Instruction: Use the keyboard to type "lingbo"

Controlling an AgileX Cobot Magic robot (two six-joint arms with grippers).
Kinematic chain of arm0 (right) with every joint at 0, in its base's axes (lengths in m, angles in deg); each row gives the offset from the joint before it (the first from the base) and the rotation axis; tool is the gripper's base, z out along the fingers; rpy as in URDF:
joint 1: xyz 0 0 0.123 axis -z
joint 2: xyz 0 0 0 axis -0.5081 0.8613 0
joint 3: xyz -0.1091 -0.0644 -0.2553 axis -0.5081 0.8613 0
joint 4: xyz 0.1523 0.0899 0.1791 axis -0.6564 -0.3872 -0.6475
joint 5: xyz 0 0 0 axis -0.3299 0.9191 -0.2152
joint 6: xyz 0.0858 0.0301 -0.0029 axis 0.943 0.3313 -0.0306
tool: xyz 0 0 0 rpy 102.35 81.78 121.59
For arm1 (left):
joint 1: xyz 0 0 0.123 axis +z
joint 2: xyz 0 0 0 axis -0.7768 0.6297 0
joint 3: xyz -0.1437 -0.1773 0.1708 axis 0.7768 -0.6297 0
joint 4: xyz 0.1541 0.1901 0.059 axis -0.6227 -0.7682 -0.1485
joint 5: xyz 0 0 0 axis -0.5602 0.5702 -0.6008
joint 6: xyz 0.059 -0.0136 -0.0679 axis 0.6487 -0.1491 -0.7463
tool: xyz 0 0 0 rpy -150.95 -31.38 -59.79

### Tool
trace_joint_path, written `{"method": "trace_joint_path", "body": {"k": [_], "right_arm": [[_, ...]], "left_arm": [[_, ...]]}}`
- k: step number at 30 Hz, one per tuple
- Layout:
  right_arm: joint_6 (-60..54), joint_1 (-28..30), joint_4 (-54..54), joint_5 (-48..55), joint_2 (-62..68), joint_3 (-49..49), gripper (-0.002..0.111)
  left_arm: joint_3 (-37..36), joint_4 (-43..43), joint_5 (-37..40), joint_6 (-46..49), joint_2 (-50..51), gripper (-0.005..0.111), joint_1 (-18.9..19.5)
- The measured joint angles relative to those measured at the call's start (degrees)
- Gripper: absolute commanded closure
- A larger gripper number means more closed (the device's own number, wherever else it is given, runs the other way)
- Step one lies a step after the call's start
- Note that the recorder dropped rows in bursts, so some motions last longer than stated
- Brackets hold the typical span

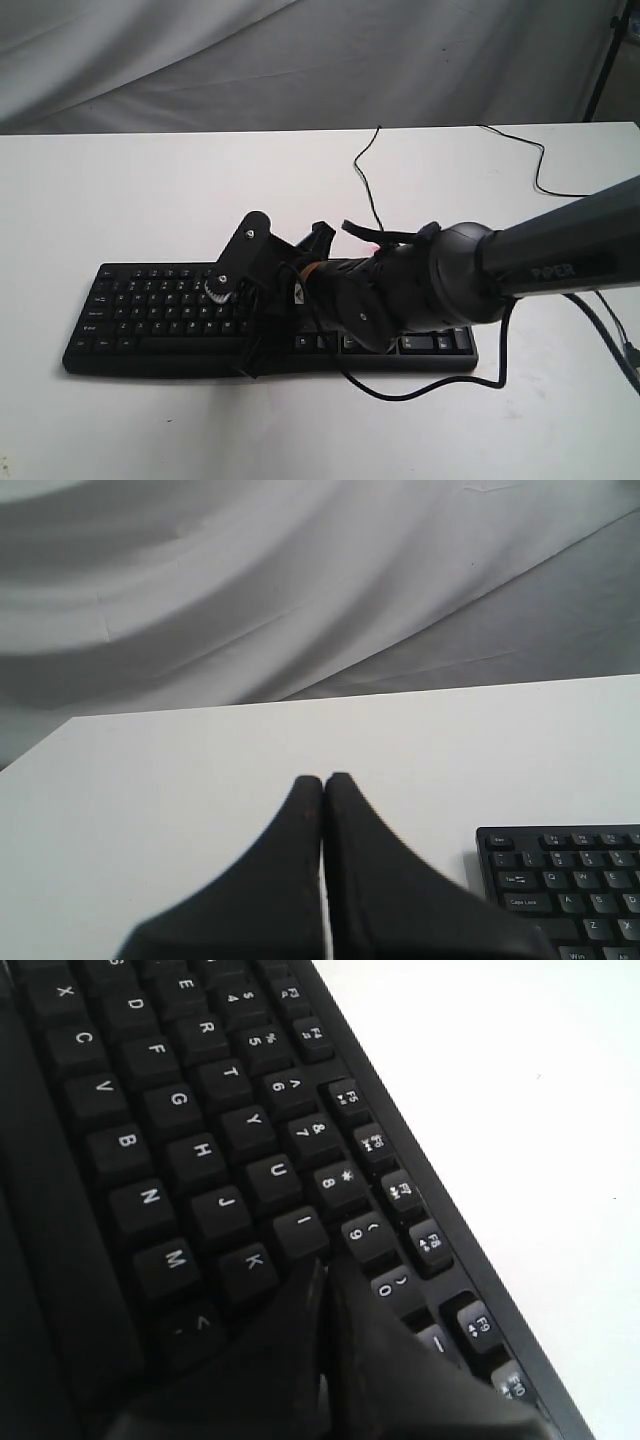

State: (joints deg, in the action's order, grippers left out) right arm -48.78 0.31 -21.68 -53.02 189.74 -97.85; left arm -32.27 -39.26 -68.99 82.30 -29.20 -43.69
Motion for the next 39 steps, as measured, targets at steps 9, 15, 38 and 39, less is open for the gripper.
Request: {"method": "trace_joint_path", "body": {"k": [9, 15, 38, 39], "right_arm": [[0.0, -0.4, 0.7, 2.4, 0.0, -3.9, 0.108], [0.0, -0.6, 1.6, 2.7, 0.0, -6.0, 0.108], [0.0, -0.6, 2.2, -0.8, 3.3, -6.0, 0.108], [0.0, -0.6, 2.2, -0.8, 3.3, -6.0, 0.108]], "left_arm": [[0.0, 0.0, 0.0, 0.0, 0.0, 0.106, 0.0], [0.0, 0.0, 0.0, 0.0, 0.0, 0.106, 0.0], [0.0, 0.0, 0.0, 0.0, 0.0, 0.106, 0.0], [0.0, 0.0, 0.0, 0.0, 0.0, 0.106, 0.0]]}}
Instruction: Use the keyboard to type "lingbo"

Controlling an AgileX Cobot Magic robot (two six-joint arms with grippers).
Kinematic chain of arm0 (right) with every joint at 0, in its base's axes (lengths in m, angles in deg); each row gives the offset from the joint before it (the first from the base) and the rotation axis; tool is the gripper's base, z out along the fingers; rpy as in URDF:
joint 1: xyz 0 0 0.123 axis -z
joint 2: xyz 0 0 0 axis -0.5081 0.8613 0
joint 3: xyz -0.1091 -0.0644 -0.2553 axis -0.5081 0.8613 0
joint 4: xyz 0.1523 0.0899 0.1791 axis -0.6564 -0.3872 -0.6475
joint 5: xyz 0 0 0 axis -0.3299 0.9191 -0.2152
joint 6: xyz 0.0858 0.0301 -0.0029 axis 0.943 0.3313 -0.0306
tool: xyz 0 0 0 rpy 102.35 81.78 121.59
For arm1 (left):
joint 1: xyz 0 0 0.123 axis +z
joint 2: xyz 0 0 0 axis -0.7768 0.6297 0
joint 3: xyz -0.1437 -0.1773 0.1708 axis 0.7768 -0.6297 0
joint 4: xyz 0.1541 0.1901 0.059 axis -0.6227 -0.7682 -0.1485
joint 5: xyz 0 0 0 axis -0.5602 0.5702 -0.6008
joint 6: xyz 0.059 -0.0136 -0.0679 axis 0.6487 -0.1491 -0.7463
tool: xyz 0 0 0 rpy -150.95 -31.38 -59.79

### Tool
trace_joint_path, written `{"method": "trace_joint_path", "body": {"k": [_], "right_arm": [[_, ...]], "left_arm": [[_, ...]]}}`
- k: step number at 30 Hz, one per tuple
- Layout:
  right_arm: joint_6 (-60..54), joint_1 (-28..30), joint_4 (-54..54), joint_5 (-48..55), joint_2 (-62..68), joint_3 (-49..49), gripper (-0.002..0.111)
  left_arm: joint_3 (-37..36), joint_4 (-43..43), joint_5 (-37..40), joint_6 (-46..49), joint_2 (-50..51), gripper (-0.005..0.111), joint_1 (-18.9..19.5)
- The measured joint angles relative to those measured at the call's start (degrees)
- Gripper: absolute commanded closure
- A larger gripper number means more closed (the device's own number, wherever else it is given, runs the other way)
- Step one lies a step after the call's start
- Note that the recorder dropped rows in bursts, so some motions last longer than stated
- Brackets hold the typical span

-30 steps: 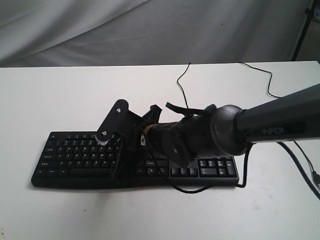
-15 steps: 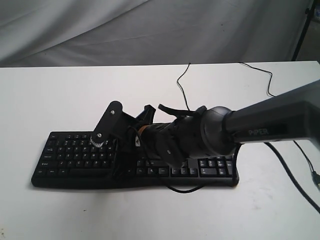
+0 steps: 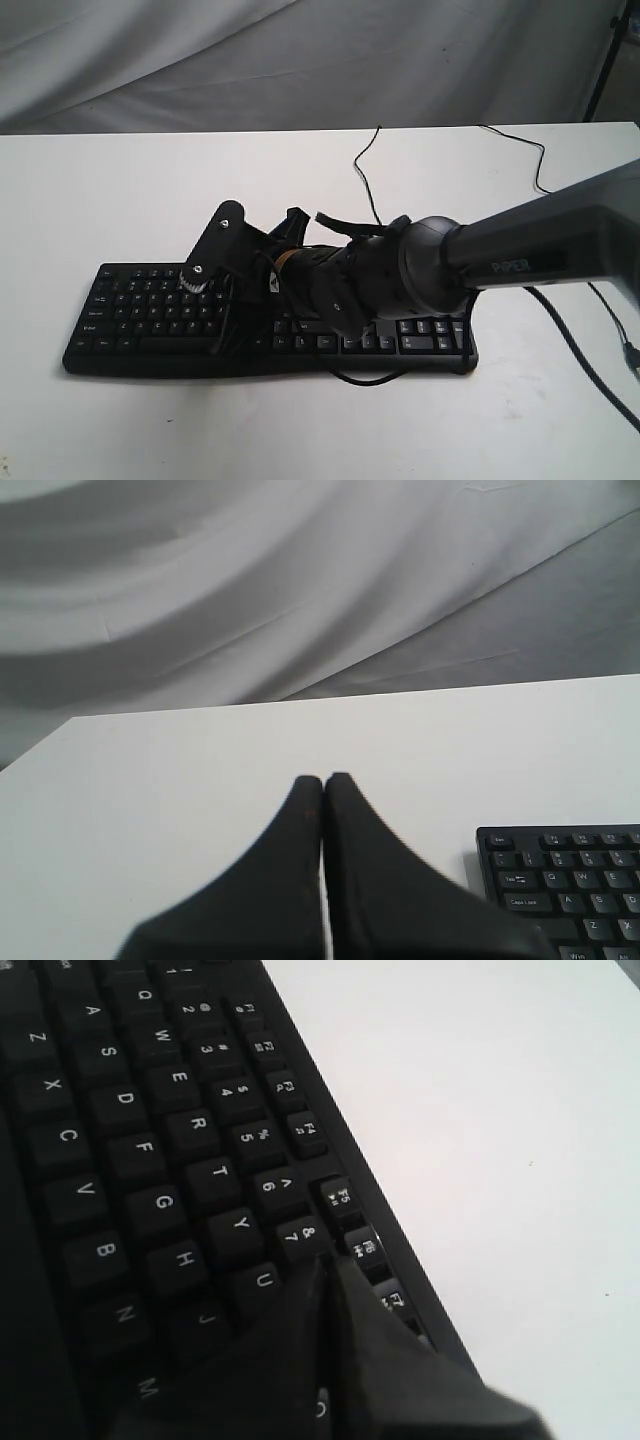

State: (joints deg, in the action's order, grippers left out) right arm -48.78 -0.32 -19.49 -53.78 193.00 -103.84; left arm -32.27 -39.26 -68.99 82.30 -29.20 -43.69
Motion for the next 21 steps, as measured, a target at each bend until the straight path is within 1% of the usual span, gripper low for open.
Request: {"method": "trace_joint_path", "body": {"k": [21], "right_arm": [[0.0, 0.0, -0.2, -0.2, 1.5, 0.0, 0.108]], "left_arm": [[0.0, 0.0, 0.0, 0.0, 0.0, 0.106, 0.0]]}}
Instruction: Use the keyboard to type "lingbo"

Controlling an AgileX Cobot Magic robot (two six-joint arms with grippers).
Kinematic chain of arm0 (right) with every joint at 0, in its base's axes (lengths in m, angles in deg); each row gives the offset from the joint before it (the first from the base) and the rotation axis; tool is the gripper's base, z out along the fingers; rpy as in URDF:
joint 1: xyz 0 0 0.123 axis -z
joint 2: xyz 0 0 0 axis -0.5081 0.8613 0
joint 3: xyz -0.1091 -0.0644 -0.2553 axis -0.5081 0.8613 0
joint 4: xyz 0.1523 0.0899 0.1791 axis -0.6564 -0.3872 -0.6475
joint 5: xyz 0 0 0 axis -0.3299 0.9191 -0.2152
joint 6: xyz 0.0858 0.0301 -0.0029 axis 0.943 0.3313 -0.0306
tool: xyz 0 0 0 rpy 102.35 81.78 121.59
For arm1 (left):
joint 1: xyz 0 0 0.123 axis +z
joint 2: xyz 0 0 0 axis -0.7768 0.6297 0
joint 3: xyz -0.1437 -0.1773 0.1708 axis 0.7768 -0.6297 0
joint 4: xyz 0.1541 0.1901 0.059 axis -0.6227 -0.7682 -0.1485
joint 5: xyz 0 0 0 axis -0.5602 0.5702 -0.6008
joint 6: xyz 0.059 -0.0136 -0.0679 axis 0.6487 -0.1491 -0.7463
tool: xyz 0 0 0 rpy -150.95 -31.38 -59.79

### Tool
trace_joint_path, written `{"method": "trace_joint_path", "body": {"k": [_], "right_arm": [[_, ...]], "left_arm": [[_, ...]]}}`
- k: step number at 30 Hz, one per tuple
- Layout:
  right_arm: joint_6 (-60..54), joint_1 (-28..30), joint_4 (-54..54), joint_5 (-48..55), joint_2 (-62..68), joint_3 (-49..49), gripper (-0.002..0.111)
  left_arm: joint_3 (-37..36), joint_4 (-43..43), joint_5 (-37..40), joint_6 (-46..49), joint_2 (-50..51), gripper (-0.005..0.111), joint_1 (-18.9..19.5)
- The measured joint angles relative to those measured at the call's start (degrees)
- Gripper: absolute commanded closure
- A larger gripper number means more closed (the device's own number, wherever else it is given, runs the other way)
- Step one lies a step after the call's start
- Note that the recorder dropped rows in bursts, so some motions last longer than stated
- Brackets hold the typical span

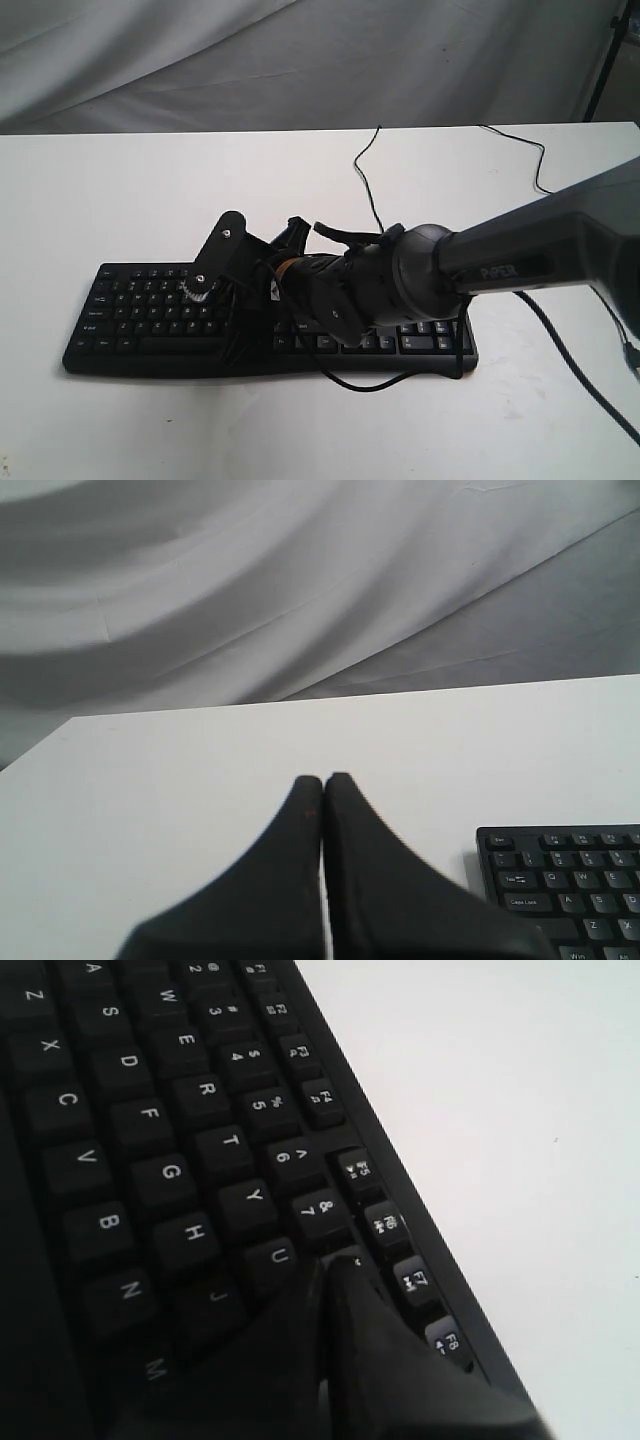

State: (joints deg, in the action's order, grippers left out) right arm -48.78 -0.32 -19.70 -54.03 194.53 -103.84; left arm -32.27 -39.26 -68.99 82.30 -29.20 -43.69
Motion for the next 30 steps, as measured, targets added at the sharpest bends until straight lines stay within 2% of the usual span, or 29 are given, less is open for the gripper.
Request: {"method": "trace_joint_path", "body": {"k": [23, 30], "right_arm": [[0.0, 0.0, 0.0, 0.2, 1.1, -0.3, 0.108], [0.0, 0.0, 0.0, 3.7, -1.7, -0.3, 0.108]], "left_arm": [[0.0, 0.0, 0.0, 0.0, 0.0, 0.106, 0.0], [0.0, 0.0, 0.0, 0.0, 0.0, 0.106, 0.0]]}}
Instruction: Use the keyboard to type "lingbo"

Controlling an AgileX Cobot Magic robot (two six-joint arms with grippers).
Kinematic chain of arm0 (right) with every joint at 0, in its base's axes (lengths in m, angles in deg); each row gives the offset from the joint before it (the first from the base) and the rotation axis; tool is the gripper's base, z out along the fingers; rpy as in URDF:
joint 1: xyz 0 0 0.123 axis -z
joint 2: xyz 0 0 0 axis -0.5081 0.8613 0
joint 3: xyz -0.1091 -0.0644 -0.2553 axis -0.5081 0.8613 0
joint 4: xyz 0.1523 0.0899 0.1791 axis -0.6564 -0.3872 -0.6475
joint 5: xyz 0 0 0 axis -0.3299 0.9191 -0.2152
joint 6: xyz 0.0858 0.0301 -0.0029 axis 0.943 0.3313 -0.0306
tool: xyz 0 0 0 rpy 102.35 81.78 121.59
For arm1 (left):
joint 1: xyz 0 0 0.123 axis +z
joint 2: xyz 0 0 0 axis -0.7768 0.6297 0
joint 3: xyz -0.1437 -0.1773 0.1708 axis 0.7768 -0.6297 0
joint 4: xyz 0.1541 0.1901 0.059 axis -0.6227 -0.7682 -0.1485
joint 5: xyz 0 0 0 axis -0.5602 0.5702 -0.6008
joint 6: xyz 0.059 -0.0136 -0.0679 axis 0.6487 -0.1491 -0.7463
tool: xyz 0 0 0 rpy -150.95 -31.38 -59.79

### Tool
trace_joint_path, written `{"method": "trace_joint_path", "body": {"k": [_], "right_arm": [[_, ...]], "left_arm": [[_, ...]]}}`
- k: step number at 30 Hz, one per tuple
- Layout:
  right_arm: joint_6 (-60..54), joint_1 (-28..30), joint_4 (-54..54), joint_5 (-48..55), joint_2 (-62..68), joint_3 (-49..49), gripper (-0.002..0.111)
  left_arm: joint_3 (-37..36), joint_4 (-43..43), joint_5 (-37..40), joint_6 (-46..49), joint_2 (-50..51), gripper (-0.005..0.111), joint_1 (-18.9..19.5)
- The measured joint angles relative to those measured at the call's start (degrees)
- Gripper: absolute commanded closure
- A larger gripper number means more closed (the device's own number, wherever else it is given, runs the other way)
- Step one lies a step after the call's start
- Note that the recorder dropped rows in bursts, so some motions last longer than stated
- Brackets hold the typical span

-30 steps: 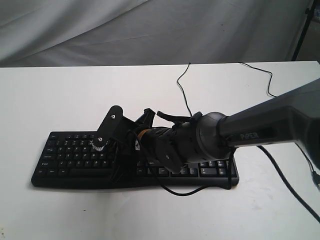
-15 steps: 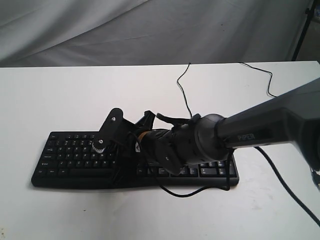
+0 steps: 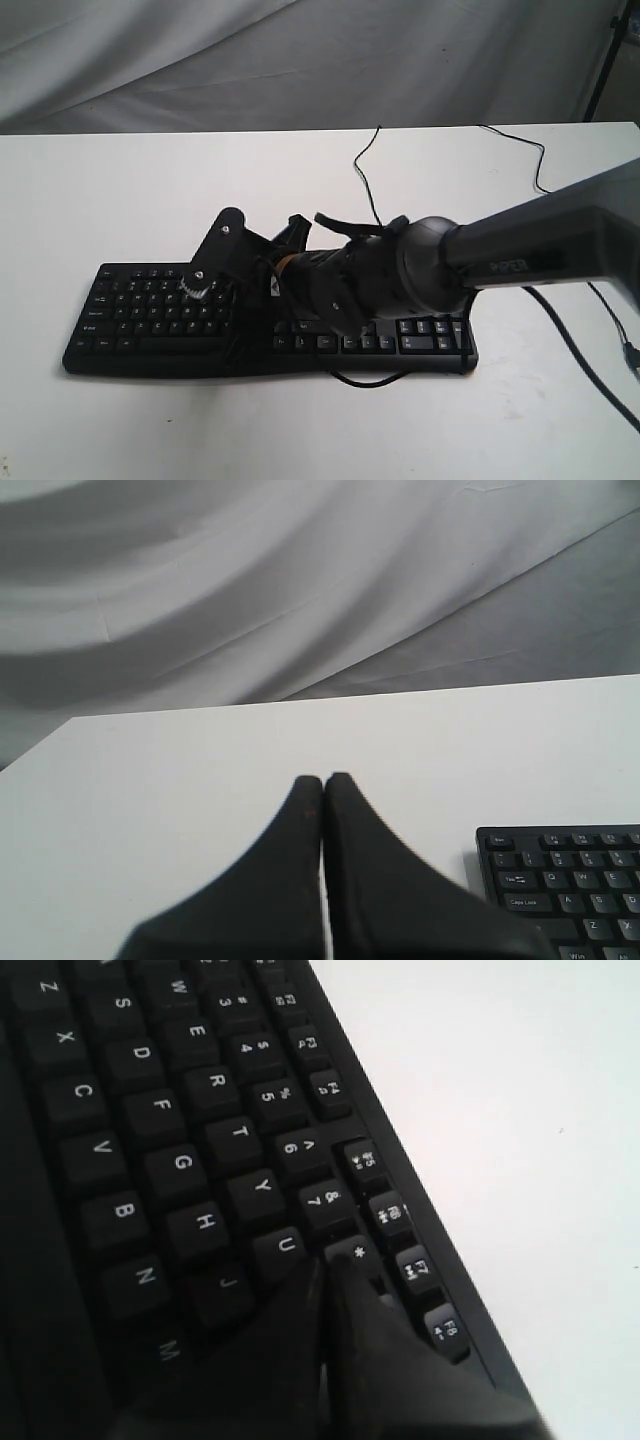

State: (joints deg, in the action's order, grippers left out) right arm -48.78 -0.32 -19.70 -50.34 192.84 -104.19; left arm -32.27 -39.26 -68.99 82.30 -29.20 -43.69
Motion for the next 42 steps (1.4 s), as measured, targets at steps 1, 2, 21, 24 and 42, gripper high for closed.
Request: {"method": "trace_joint_path", "body": {"k": [1, 2, 21, 24, 42], "right_arm": [[0.0, 0.0, 0.0, 0.5, -0.6, 0.0, 0.108], [0.0, -0.1, 0.0, 1.0, -1.4, 0.0, 0.108], [0.0, -6.4, 0.1, 3.4, -3.1, 0.5, 0.108], [0.0, -6.4, -0.3, 2.1, -1.3, 0.5, 0.108], [0.0, -5.0, -1.3, 0.4, 0.0, 0.6, 0.108]], "left_arm": [[0.0, 0.0, 0.0, 0.0, 0.0, 0.106, 0.0], [0.0, 0.0, 0.0, 0.0, 0.0, 0.106, 0.0], [0.0, 0.0, 0.0, 0.0, 0.0, 0.106, 0.0], [0.0, 0.0, 0.0, 0.0, 0.0, 0.106, 0.0], [0.0, 0.0, 0.0, 0.0, 0.0, 0.106, 0.0]]}}
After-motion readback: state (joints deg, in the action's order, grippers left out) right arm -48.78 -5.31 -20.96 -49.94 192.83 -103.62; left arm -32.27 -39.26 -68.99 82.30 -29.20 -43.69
